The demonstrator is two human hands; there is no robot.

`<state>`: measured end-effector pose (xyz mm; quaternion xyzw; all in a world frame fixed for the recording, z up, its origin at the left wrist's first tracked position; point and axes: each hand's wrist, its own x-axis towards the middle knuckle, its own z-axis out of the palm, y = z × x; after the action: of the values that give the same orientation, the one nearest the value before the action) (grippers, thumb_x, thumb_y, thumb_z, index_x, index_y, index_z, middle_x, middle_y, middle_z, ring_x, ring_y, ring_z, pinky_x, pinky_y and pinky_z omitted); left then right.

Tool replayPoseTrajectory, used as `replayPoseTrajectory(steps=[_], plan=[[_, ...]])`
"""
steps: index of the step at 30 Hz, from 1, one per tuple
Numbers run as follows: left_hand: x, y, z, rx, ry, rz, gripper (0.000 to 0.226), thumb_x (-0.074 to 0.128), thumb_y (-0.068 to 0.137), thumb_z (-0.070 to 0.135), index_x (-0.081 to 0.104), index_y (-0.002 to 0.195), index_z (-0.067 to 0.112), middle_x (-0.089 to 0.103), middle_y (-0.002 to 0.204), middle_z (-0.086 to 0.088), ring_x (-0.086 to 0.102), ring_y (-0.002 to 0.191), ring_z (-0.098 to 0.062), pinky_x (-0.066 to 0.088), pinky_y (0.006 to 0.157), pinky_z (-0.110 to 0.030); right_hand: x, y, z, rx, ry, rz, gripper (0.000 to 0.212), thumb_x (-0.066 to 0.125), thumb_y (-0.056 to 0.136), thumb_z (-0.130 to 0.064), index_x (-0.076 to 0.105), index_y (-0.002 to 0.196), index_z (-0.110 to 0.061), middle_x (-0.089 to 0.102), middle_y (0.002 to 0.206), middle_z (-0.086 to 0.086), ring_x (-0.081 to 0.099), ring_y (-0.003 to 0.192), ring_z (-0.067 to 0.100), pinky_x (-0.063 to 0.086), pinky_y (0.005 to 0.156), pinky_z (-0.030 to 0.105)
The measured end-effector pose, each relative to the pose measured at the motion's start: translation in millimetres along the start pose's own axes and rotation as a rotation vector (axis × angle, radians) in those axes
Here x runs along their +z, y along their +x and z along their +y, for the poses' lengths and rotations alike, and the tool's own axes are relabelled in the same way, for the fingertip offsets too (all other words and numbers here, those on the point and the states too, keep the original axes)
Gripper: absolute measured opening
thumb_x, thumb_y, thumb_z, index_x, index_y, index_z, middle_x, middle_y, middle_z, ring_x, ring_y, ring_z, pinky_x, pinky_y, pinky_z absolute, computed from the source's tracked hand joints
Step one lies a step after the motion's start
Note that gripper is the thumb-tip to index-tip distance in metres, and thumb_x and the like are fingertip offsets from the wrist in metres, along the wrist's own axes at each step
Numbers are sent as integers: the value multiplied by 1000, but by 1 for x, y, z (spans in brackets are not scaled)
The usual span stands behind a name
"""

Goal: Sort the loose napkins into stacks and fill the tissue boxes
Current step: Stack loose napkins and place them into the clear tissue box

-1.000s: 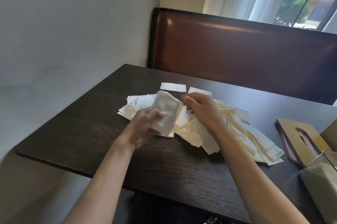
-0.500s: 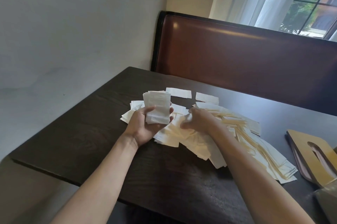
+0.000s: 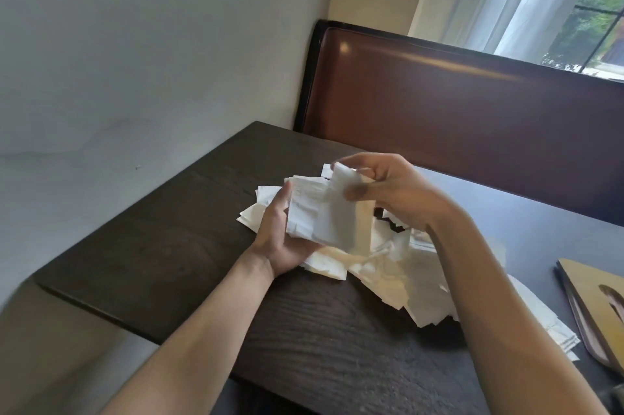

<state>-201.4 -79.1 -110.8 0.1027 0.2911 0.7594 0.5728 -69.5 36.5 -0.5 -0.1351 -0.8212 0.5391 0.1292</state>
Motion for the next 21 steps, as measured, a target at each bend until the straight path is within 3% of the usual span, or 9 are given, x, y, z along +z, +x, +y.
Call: replayPoseTrajectory(steps=[3,5,8,11,14,15,18,20,21], plan=[[0,-3,-2,-72,-7,-85,75,42,92,69,66,130,9,64,128,-21,68,108,-38,53,91,-51,19,25,8,13,-403,87,29,75,85,-8,70,109,-24,66,79,-10,60,60,-2,46,54,15],[-2,-4,-2,-95,8,-80,72,46,92,65,67,129,8,63,131,-22,68,108,-40,52,91,-52,25,37,20,29,-563,120,31,70,91,-12,67,120,-20,63,91,-9,59,69,0,46,56,14],[-1,-2,-1,-54,9,-3,44,56,95,35,64,123,3,69,109,-20,69,87,-33,56,80,-42,21,47,38,-37,-454,233,28,65,94,-11,67,122,-12,65,102,-6,64,89,12,56,79,27],[-3,2,1,63,-73,97,38,55,97,21,59,128,-1,70,104,-20,66,80,-30,56,80,-39,9,58,58,15,-341,445,19,61,96,-13,72,111,-17,66,99,-4,62,91,15,52,79,28],[-6,6,5,103,-206,117,39,52,101,24,63,123,-5,68,111,-19,67,88,-29,53,90,-40,4,73,83,254,-575,280,15,59,94,-18,59,80,-23,56,81,-2,52,87,22,41,66,25],[-7,6,5,112,-223,115,39,50,102,26,67,118,-6,68,110,-19,67,89,-29,52,93,-40,7,77,90,336,-665,205,6,59,94,-22,62,89,-21,60,87,2,55,92,25,41,67,27],[-9,7,5,120,-191,131,44,49,102,30,63,126,-5,66,118,-17,67,102,-29,52,97,-41,13,84,99,446,-813,80,60,58,96,-31,39,148,-9,49,146,11,47,132,30,40,96,32],[-9,6,5,128,-154,141,47,51,102,30,57,135,-4,64,121,-18,65,109,-30,55,93,-40,16,85,101,421,-886,94,57,62,93,-33,45,143,-10,52,143,10,49,129,29,41,94,33],[-9,6,6,123,-131,150,47,51,102,30,57,135,-3,65,120,-18,65,109,-31,56,91,-39,16,86,103,404,-901,127,41,65,90,-33,58,125,-13,62,126,10,56,115,29,44,85,34]])
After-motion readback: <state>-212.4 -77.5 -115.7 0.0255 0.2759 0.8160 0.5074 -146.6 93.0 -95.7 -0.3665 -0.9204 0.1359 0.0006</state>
